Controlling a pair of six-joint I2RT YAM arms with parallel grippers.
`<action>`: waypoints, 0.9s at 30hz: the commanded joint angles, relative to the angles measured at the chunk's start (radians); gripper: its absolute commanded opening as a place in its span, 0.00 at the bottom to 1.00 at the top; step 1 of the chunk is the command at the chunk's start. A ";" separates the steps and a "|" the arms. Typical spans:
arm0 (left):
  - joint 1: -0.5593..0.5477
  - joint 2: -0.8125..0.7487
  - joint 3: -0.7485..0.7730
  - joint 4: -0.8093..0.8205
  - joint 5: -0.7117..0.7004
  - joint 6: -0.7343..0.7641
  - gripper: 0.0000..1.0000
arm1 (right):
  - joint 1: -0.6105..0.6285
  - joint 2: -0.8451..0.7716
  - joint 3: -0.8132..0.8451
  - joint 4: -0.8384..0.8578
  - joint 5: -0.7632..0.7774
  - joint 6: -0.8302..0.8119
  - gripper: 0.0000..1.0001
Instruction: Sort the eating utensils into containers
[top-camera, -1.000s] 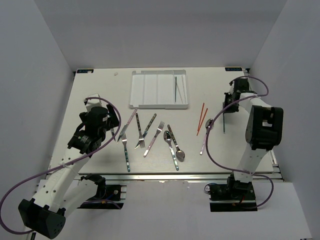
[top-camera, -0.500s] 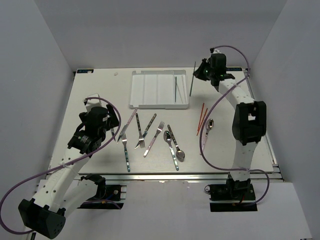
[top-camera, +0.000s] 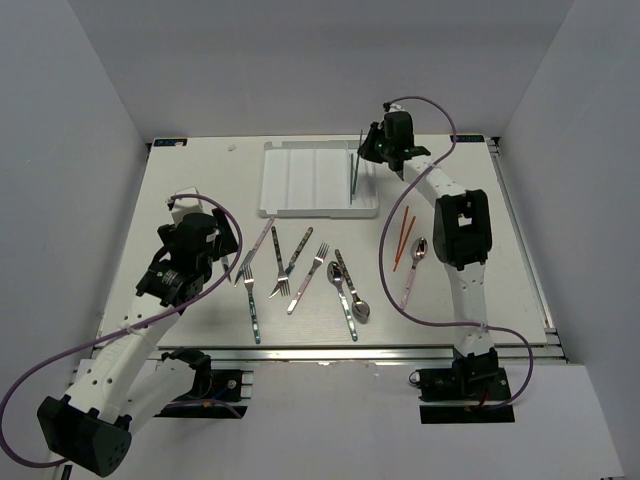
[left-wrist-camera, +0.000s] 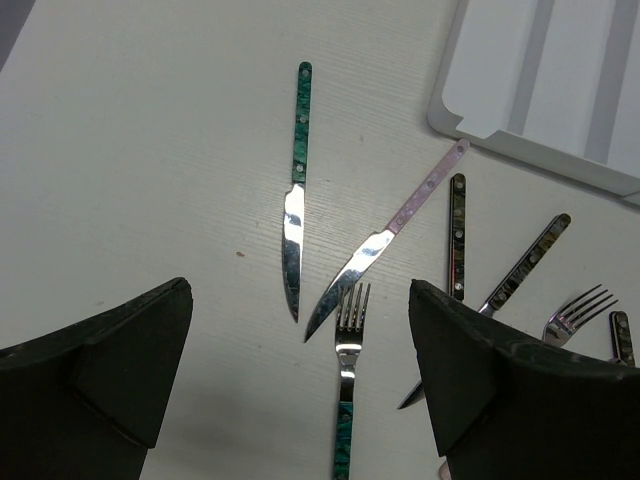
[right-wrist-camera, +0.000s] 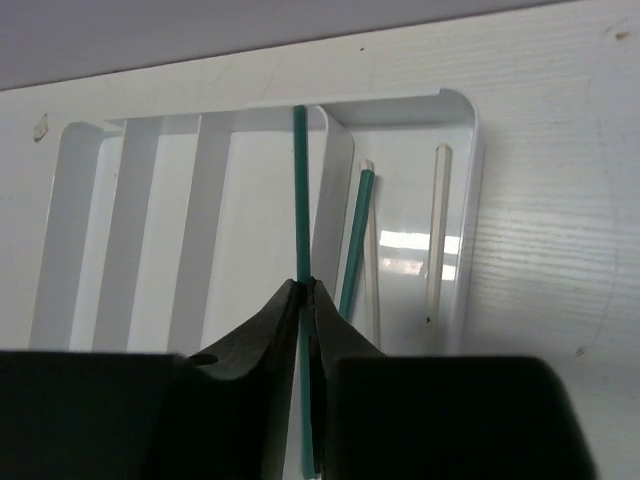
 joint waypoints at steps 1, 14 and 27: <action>0.003 0.004 0.003 -0.005 -0.011 0.001 0.98 | 0.018 -0.072 -0.020 0.044 0.058 -0.040 0.19; 0.003 0.003 0.005 -0.006 -0.013 -0.001 0.98 | 0.035 -0.356 -0.156 -0.075 0.323 -0.125 0.89; 0.003 -0.009 0.003 -0.001 -0.005 0.002 0.98 | -0.005 -0.583 -0.546 -0.264 0.345 -0.009 0.89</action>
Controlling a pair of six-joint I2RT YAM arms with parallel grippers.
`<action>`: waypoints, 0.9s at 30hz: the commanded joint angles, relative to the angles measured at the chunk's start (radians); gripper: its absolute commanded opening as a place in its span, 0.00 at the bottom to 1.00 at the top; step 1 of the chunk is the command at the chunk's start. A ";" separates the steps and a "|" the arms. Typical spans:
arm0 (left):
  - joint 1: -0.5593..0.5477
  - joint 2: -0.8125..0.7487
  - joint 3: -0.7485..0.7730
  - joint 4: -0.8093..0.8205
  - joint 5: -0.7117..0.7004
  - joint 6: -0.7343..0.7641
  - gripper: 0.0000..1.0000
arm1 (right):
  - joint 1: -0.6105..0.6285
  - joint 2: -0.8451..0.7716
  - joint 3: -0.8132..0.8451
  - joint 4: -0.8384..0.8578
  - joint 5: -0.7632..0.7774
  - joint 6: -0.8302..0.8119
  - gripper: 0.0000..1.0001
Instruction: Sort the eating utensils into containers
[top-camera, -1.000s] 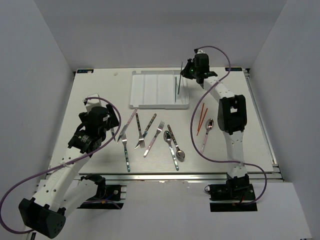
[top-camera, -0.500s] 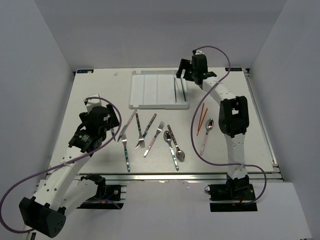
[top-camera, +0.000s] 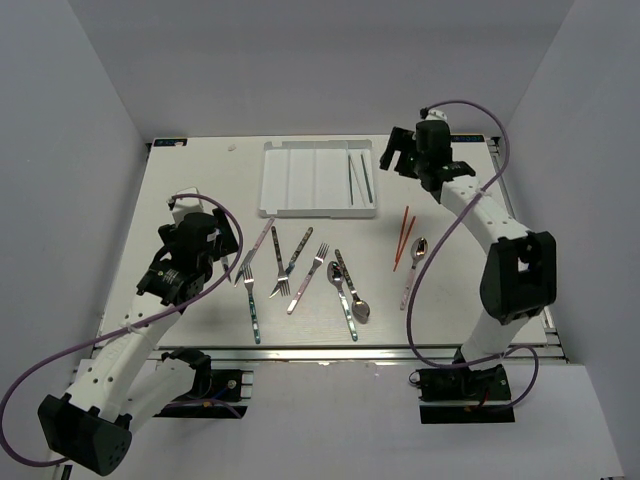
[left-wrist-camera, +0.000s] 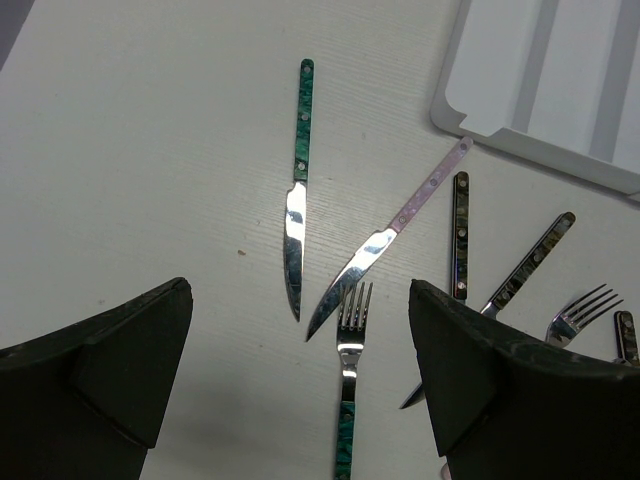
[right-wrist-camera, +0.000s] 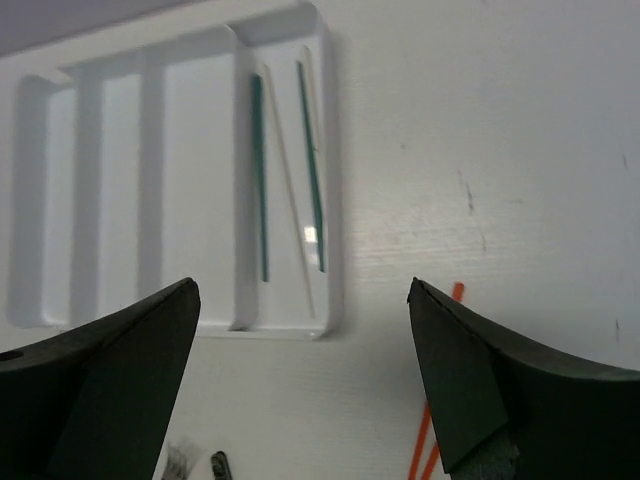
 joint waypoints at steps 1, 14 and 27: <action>0.002 -0.018 0.003 -0.001 -0.004 0.002 0.98 | -0.005 0.083 0.021 -0.188 0.153 0.056 0.89; 0.002 -0.021 0.002 0.004 0.016 0.005 0.98 | 0.003 0.326 0.088 -0.211 0.237 0.066 0.34; 0.002 -0.020 0.000 0.009 0.030 0.008 0.98 | -0.008 0.370 0.073 -0.217 0.297 0.058 0.38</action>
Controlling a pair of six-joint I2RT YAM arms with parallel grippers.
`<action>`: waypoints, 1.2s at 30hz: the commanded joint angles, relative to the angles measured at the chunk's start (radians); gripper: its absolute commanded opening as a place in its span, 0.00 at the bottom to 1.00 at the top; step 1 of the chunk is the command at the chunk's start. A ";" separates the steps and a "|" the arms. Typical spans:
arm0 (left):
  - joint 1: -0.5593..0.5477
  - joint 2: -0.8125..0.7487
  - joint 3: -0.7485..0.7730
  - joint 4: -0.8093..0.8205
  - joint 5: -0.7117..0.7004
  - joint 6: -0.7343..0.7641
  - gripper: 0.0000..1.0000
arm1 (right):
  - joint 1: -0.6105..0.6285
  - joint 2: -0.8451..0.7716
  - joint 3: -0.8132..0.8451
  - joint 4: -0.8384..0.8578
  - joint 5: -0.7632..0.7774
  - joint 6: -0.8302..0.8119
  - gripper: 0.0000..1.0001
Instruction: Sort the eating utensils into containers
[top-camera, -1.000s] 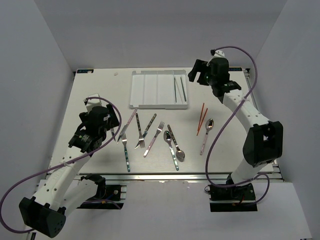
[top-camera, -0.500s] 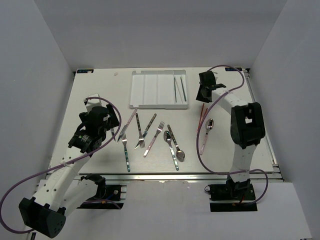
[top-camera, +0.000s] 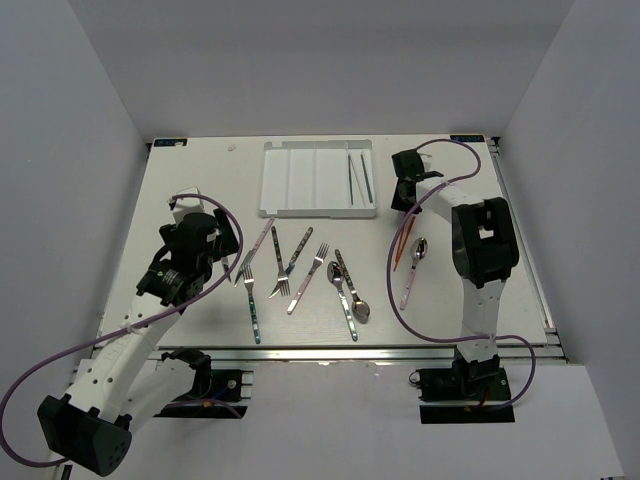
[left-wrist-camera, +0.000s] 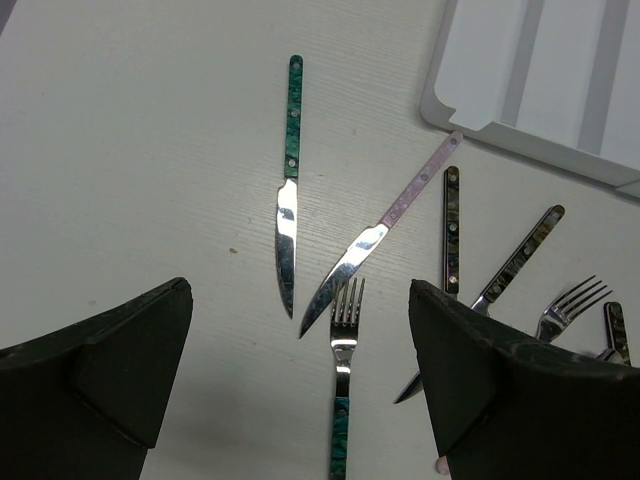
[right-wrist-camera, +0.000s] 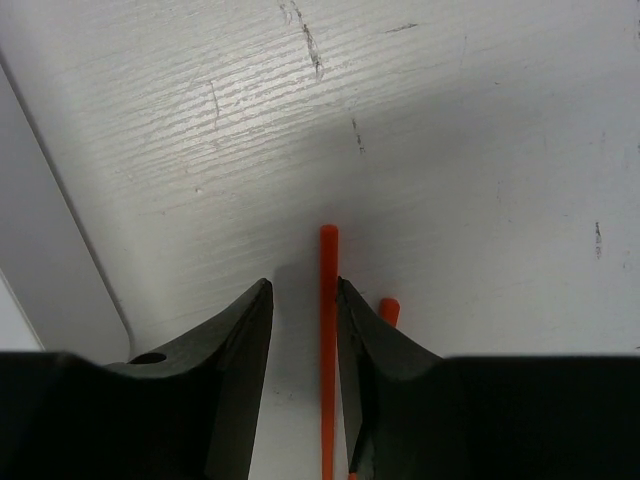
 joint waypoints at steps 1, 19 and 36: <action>0.002 -0.017 -0.001 0.008 0.007 0.007 0.98 | -0.008 -0.003 0.014 -0.003 0.019 0.007 0.37; 0.002 -0.020 0.000 0.006 0.004 0.007 0.98 | -0.019 -0.025 -0.109 0.075 -0.121 0.071 0.00; 0.002 -0.019 0.000 0.002 -0.003 0.004 0.98 | 0.009 -0.014 0.296 0.253 -0.376 -0.050 0.00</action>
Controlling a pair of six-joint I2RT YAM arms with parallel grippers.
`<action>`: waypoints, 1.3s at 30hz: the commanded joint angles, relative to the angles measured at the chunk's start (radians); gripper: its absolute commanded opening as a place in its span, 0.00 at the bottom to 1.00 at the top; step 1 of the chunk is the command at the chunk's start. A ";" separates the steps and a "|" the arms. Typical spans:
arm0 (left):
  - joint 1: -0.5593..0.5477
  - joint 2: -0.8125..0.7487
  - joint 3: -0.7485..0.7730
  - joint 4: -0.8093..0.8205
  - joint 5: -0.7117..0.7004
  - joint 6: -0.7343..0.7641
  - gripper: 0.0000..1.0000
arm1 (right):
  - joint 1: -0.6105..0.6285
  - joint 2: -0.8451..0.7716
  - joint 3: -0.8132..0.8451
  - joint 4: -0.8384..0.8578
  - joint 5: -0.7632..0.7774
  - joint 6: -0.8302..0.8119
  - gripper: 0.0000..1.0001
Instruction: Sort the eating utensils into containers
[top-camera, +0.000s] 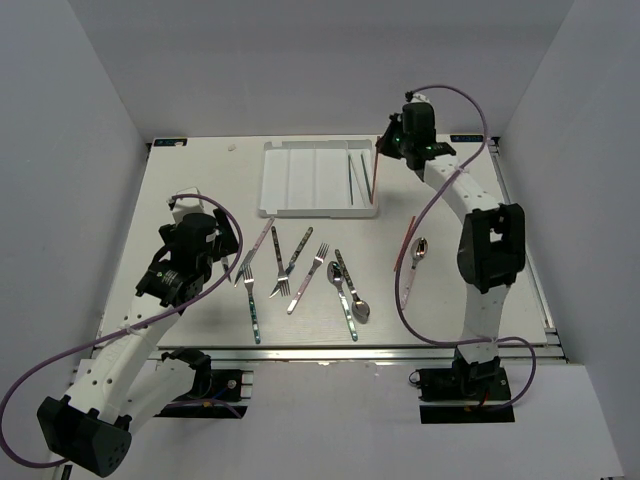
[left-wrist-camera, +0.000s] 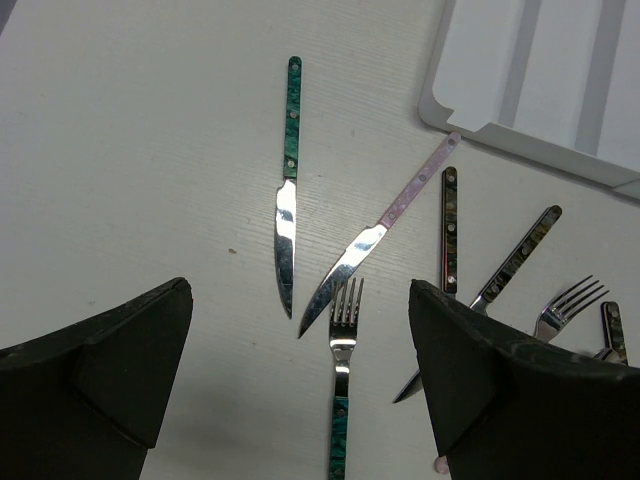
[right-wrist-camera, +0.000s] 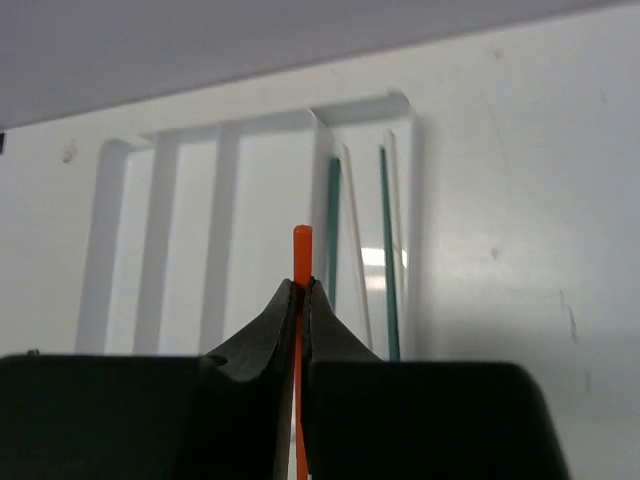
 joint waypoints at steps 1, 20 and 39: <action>0.002 -0.013 0.000 0.002 -0.008 0.004 0.98 | 0.008 0.160 0.159 0.067 -0.044 -0.085 0.00; 0.002 0.011 0.003 0.003 -0.003 0.007 0.98 | 0.023 0.213 0.236 0.077 0.039 -0.147 0.89; 0.002 -0.007 -0.001 0.012 0.022 0.010 0.98 | 0.052 -0.294 -0.567 -0.086 0.383 0.092 0.78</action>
